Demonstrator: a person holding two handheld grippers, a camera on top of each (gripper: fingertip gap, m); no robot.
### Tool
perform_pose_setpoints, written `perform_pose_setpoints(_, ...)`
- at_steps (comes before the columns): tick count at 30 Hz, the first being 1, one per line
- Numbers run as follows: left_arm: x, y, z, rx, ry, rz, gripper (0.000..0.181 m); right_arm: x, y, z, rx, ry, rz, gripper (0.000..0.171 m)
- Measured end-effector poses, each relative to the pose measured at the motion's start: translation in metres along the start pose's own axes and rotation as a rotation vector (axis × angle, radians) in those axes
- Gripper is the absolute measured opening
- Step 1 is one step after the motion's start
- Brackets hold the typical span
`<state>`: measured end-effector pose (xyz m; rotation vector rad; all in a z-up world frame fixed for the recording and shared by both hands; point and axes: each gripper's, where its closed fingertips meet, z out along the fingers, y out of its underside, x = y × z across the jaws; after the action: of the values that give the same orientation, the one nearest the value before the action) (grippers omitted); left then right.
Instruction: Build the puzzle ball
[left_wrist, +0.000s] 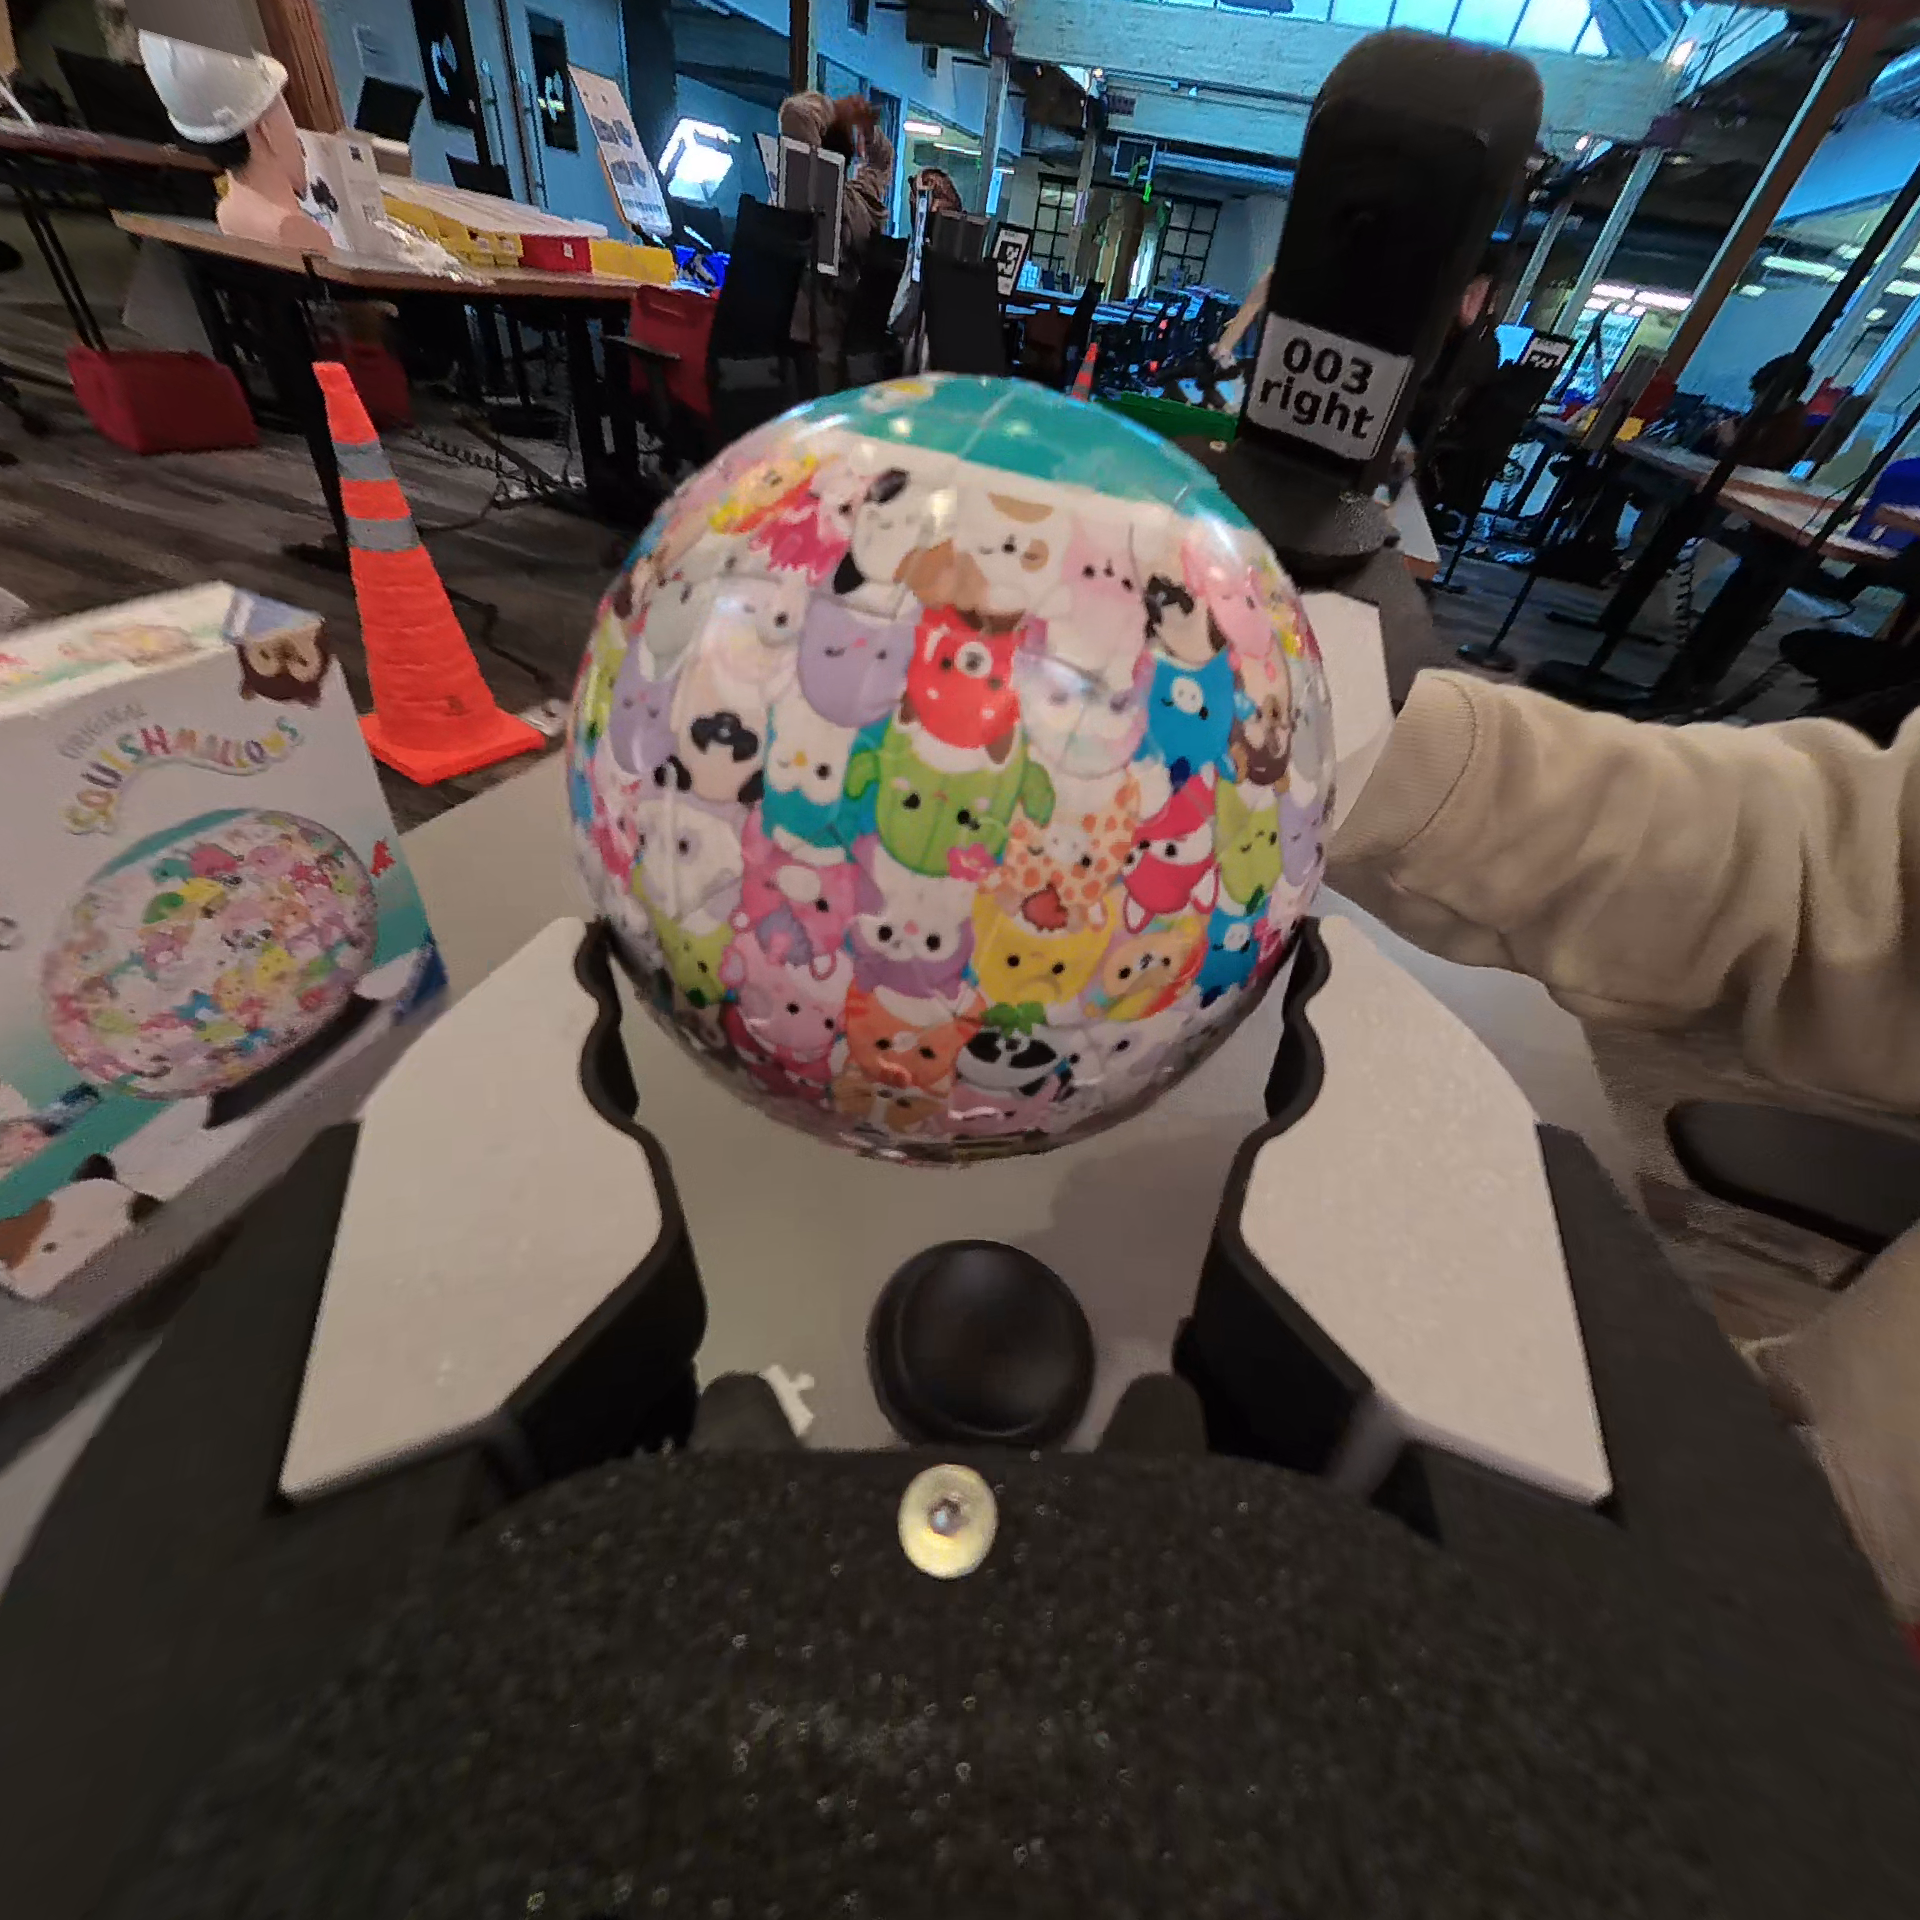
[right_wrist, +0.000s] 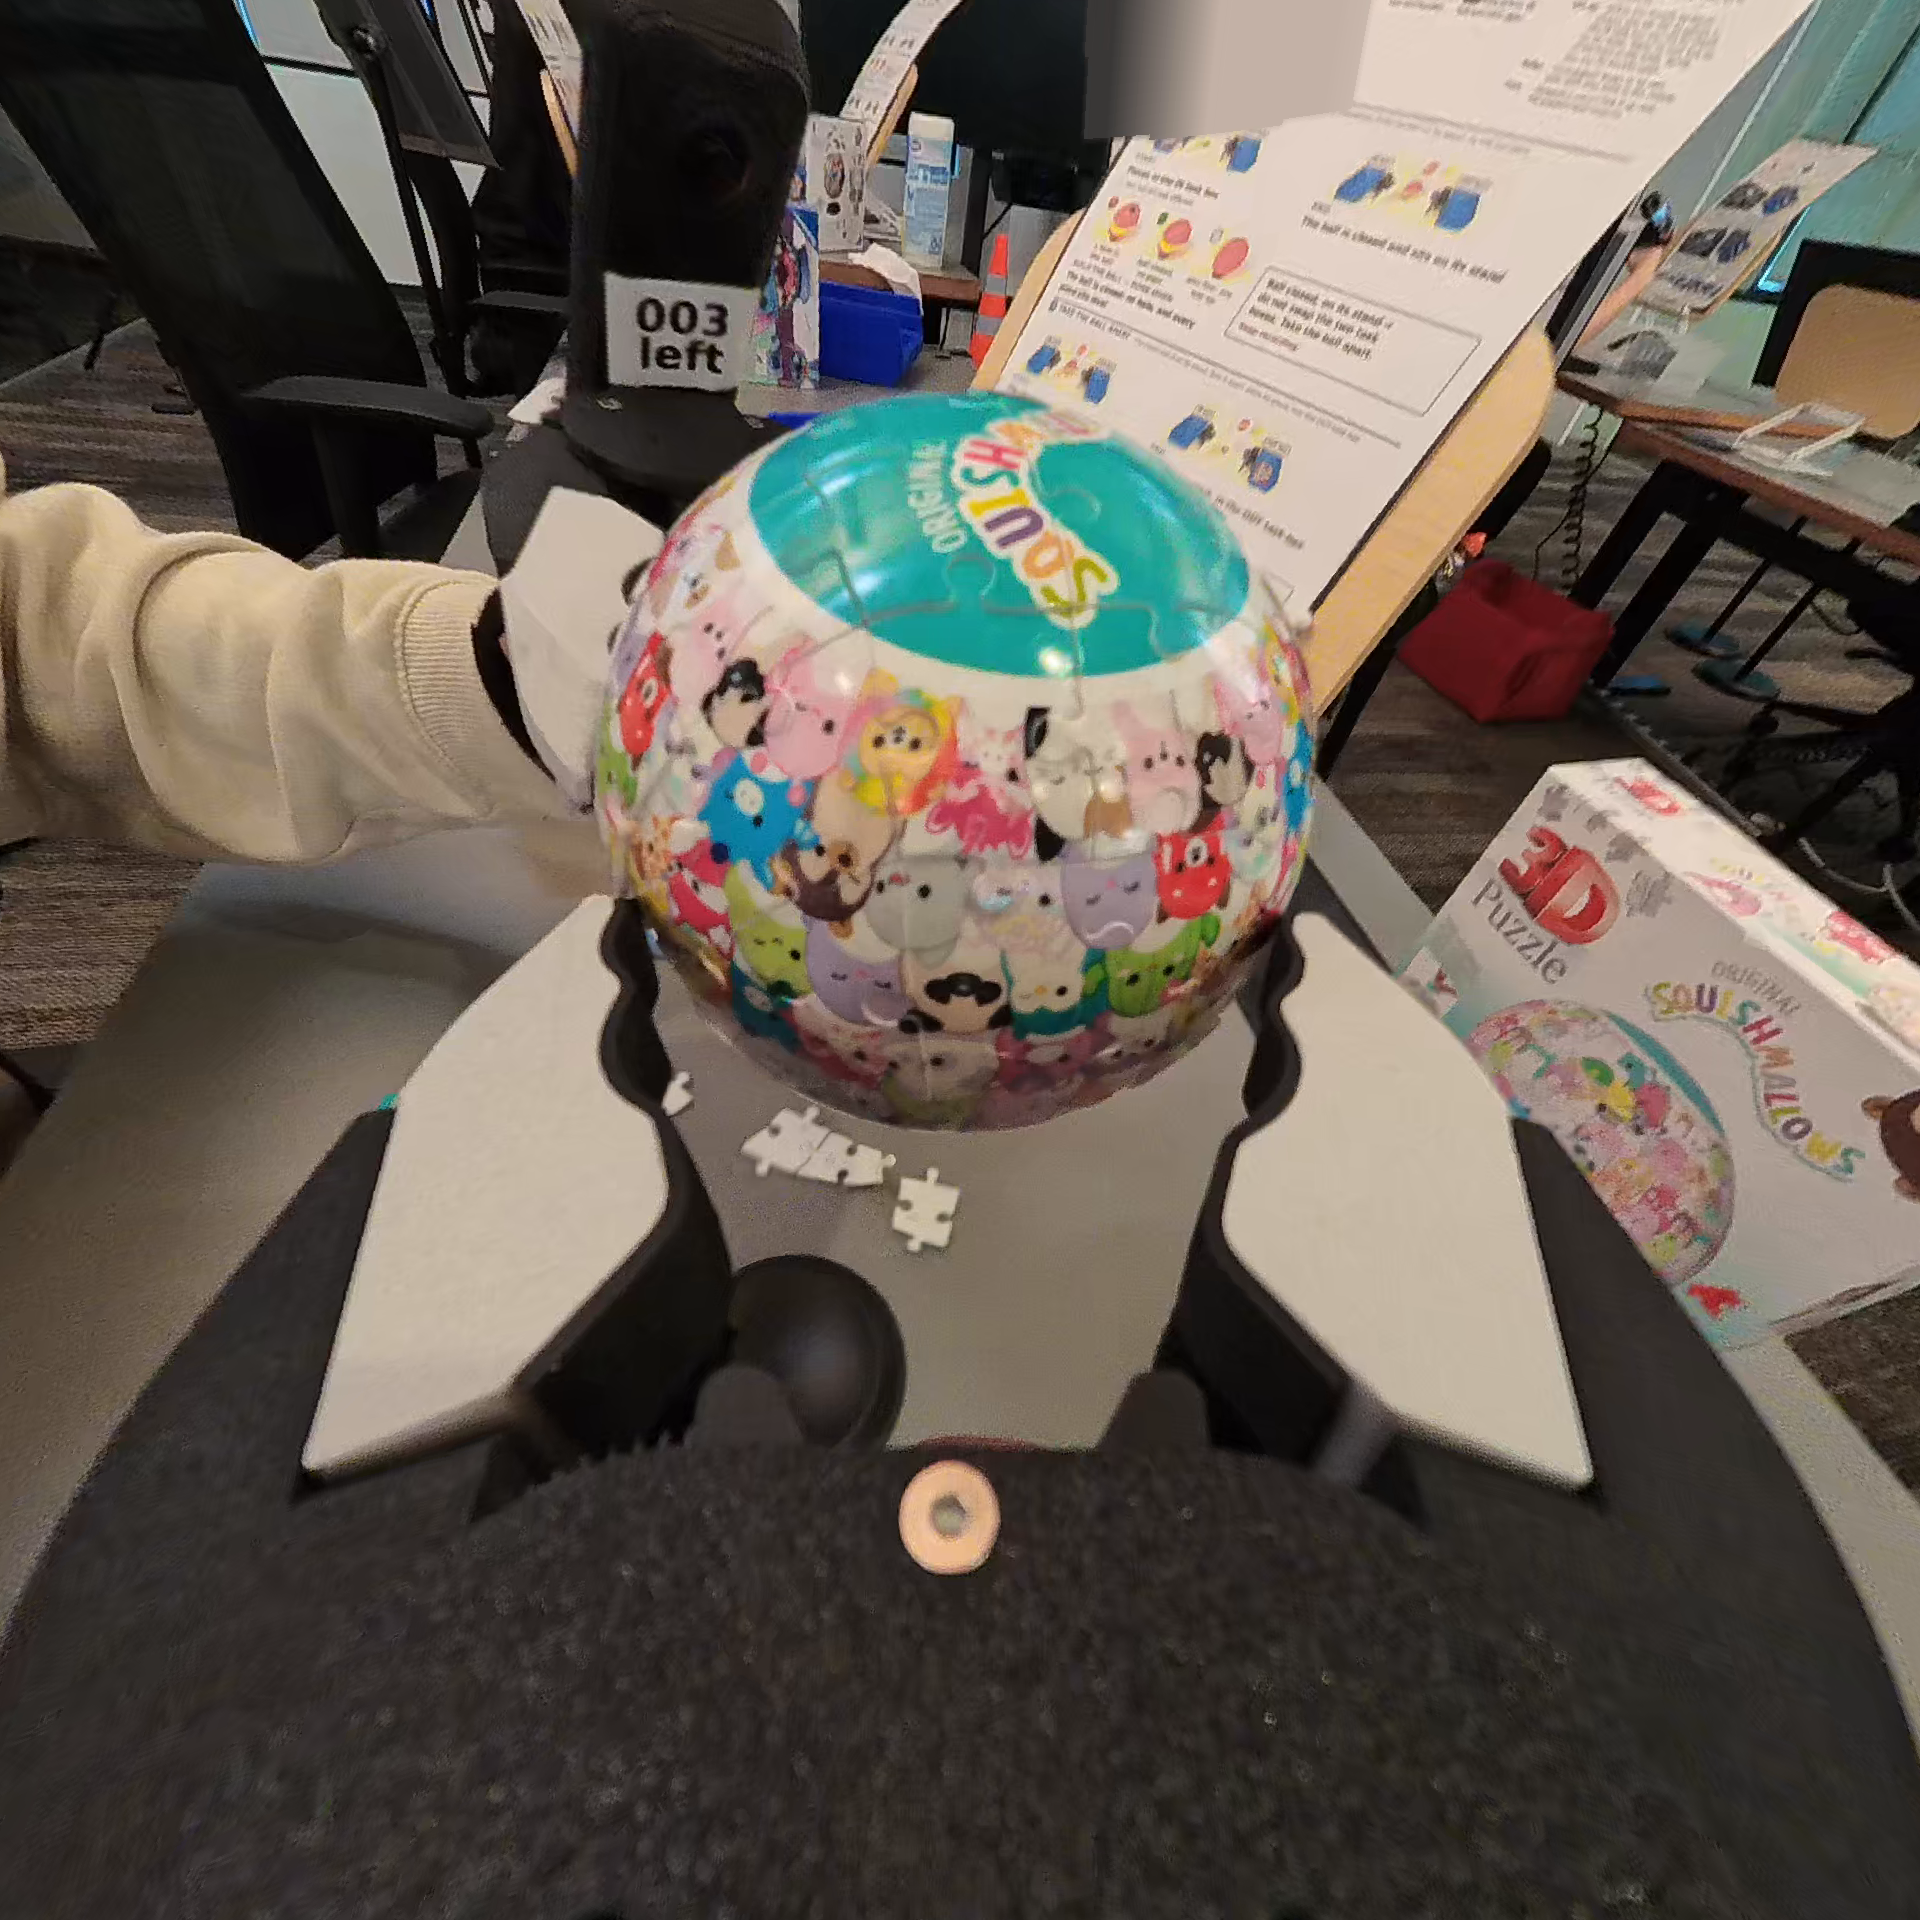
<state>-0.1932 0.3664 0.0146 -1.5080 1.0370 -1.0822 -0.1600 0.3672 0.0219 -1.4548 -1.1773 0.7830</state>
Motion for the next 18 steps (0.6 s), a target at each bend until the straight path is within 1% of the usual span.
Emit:
perform_pose_setpoints(4,0.009,0.033,0.006,-0.043,0.052,-0.170,0.119,-0.013,0.025,-0.002,-0.080,-0.018,0.119,0.109)
perform_pose_setpoints(9,0.024,0.096,0.015,-0.141,0.117,-0.420,0.120,-0.036,0.080,-0.001,-0.198,-0.077,0.327,0.110)
perform_pose_setpoints(14,0.043,0.153,0.022,-0.251,0.144,-0.657,0.124,-0.059,0.128,0.004,-0.245,-0.123,0.528,0.111)
perform_pose_setpoints(18,0.047,0.174,0.025,-0.307,0.165,-0.802,0.123,-0.065,0.153,0.005,-0.268,-0.168,0.716,0.111)
